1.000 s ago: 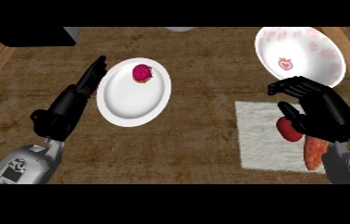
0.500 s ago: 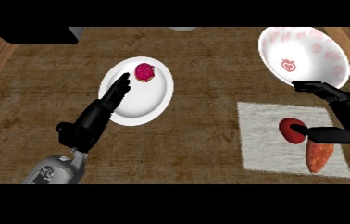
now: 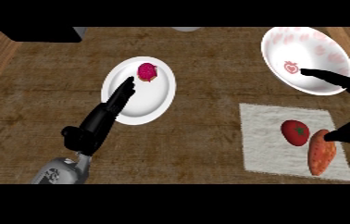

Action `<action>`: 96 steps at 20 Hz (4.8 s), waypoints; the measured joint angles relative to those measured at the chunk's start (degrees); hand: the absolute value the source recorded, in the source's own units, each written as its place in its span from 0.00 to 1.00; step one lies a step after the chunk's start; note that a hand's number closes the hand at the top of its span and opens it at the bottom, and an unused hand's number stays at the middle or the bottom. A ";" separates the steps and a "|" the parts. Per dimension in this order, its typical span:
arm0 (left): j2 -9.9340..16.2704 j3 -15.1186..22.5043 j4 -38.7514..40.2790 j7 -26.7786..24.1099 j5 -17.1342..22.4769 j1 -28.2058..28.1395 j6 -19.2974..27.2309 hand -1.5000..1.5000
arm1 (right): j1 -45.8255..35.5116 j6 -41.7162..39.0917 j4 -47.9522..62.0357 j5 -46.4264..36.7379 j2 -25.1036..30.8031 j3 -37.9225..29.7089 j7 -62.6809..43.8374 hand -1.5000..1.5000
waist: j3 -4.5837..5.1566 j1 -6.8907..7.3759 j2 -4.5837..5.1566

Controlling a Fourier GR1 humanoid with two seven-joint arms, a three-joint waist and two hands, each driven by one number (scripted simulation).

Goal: Pick the tomato from the placemat and place it in the bowl

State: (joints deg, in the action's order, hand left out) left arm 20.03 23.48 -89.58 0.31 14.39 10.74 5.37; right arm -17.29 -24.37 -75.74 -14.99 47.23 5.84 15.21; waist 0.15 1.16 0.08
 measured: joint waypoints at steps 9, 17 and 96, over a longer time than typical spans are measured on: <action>-0.87 -1.08 0.66 0.75 -0.60 0.63 -0.35 0.50 | -7.68 -22.31 -4.45 -1.58 4.49 8.36 -15.95 0.00 | 0.00 -0.40 -0.10; -2.21 -3.12 1.09 0.49 -2.33 -0.46 -2.11 0.50 | -8.39 -30.26 -8.52 -1.46 -0.68 8.48 -27.56 0.00 | -0.09 -1.02 -0.14; -13.39 -14.36 -0.83 3.07 -13.93 -3.64 -14.37 0.50 | -38.20 30.73 18.02 -56.48 -43.37 -10.03 -55.92 1.00 | -0.15 -0.36 0.03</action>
State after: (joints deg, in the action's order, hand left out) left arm 6.64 9.12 -90.40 3.37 0.46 7.11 -9.00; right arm -55.49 6.36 -57.72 -71.47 3.86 -4.19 -40.71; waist 0.00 0.80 0.11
